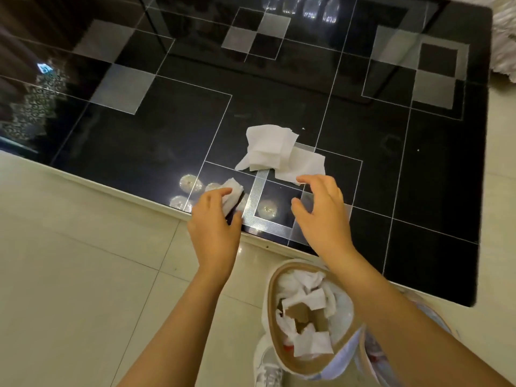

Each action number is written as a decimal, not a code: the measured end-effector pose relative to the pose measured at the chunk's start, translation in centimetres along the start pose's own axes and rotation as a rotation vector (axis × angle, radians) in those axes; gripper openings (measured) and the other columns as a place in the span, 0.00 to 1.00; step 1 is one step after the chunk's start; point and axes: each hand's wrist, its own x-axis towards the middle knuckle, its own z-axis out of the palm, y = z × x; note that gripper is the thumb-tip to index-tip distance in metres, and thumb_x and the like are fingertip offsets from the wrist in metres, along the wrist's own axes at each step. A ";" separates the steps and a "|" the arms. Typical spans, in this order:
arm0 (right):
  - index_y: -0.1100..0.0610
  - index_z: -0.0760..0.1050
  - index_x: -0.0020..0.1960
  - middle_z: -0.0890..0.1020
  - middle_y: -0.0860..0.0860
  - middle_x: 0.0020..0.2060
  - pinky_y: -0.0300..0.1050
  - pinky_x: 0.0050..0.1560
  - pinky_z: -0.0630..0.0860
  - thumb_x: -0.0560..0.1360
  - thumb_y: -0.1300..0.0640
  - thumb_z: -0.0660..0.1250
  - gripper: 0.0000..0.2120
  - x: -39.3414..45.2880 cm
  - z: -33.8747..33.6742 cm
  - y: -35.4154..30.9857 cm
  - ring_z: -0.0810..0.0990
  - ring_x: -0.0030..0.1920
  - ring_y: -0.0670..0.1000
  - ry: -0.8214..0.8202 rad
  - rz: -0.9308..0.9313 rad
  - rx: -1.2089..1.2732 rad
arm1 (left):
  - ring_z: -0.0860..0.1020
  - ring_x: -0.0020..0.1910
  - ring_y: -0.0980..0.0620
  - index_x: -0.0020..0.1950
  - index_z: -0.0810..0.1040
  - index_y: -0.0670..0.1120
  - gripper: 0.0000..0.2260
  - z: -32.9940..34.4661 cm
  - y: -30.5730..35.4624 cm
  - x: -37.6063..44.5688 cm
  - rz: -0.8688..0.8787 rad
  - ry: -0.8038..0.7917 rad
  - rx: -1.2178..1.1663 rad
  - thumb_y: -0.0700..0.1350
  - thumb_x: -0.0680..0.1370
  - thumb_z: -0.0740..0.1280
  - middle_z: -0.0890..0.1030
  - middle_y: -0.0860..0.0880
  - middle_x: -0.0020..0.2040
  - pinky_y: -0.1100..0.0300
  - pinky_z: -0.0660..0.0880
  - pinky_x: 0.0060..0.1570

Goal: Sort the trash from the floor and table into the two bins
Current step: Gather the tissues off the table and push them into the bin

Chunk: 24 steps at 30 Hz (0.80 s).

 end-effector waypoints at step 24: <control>0.52 0.76 0.56 0.79 0.54 0.50 0.48 0.42 0.73 0.77 0.59 0.59 0.11 3.8 0.7 3.0 0.78 0.47 0.57 -0.254 0.027 -0.384 | 0.77 0.46 0.53 0.66 0.67 0.53 0.17 1.0 0.6 0.6 -0.104 -0.096 -0.205 0.52 0.79 0.65 0.76 0.55 0.50 0.56 0.80 0.45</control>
